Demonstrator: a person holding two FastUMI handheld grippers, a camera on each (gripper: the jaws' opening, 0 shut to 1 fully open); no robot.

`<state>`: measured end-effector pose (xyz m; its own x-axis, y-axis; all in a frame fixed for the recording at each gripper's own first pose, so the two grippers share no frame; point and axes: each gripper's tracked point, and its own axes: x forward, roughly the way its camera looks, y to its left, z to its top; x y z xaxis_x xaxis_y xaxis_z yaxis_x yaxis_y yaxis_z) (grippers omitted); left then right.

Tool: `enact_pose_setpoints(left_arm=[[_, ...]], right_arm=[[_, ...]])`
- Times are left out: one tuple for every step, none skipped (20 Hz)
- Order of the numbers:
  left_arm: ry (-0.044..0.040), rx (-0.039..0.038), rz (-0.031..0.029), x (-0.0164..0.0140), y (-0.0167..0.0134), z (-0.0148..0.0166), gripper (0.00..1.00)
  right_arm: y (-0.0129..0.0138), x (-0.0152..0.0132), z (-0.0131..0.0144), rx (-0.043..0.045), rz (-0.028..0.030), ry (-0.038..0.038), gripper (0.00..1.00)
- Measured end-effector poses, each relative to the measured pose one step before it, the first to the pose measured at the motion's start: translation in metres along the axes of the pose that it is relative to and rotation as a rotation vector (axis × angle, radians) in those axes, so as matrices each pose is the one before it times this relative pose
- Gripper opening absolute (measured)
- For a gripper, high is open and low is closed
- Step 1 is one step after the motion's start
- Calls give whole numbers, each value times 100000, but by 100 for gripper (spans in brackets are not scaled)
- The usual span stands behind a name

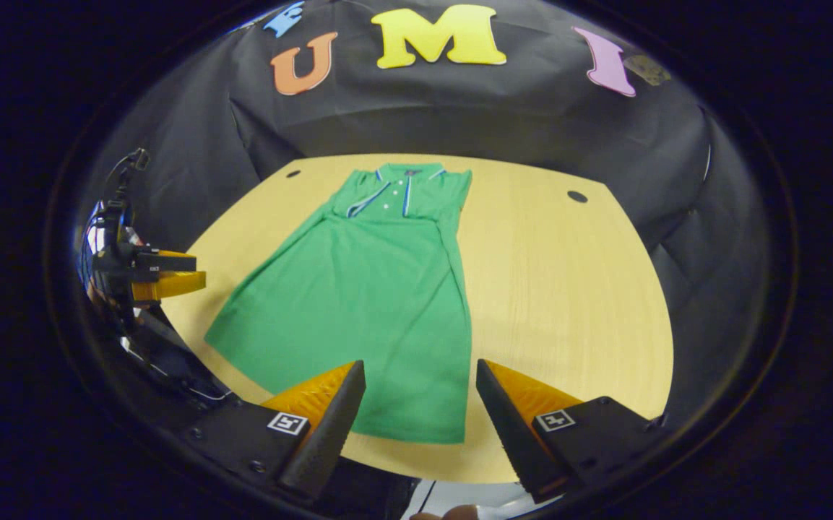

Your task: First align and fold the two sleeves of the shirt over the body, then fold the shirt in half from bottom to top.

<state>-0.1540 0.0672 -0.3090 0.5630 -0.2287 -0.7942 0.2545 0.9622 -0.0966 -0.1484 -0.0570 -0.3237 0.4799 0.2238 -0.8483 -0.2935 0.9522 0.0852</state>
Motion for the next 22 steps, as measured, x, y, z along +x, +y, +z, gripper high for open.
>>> enact_pose_setpoints(left_arm=[[2997, -413, -894, 28, -295, -1527, 100], [2811, -801, -1668, -52, -561, -1425, 100], [1907, -877, -991, 115, -313, -975, 100], [1470, -494, -473, 286, -221, -812, 100], [1429, 150, -473, 329, -320, -678, 100], [1049, 762, -385, 315, -194, -556, 100], [1087, 1081, -477, 413, -216, -491, 100], [1125, 1637, 711, 210, 116, -495, 100], [680, 1626, 641, 337, 297, -281, 100], [325, 1026, 250, 378, 111, -234, 100], [1062, 473, 18, 655, -57, -123, 100], [1308, 558, 478, 770, 4, -268, 100], [1050, 460, 521, 543, -25, -411, 100], [-1090, 1569, 1805, -140, 183, 60, 100], [317, 916, 246, 353, 90, -151, 98], [-1344, 21, 343, -560, -115, -18, 100], [-1273, -807, 453, 20, 55, 37, 98], [-1683, -631, 532, -67, 33, -42, 98], [-1824, -452, 778, -62, 66, 5, 99], [-982, -1139, 1268, -37, 51, 26, 99], [-662, -1700, 921, 161, 59, 252, 99], [-649, -308, 79, 324, -609, 358, 97]], right_arm=[[-194, 208, -1160, 558, -364, 2098, 98], [-218, 267, -964, 15, -461, 2147, 93], [-176, 487, -1038, -571, -511, 2231, 98], [-209, 436, -789, -720, -26, 1958, 98], [-143, 560, -719, -721, -210, 1936, 98], [-116, 597, -693, -928, -204, 1931, 98], [-134, 599, -705, -633, -267, 1911, 98], [-46, 610, -519, 16, -6, 1674, 98], [135, 435, -405, 317, 24, 1191, 98], [20, 447, -118, 348, -272, 568, 98], [121, 397, -212, 35, -19, 497, 98], [64, 316, -65, -445, -20, 480, 98], [-148, 132, 142, -1476, -1231, -776, 98], [50, 170, -104, -1578, 162, 408, 94], [163, -260, 129, -1617, 92, -673, 93], [44, 56, 21, -1025, 206, 220, 97], [-1, 28, 43, -875, 240, -428, 94], [4, 25, -42, -766, 219, -295, 97], [25, 73, -93, -581, 82, 500, 97], [96, -97, 187, 197, 684, 425, 97], [342, 192, -296, -1118, 784, 1222, 94], [528, 46, 170, -1845, 1353, -129, 81]])
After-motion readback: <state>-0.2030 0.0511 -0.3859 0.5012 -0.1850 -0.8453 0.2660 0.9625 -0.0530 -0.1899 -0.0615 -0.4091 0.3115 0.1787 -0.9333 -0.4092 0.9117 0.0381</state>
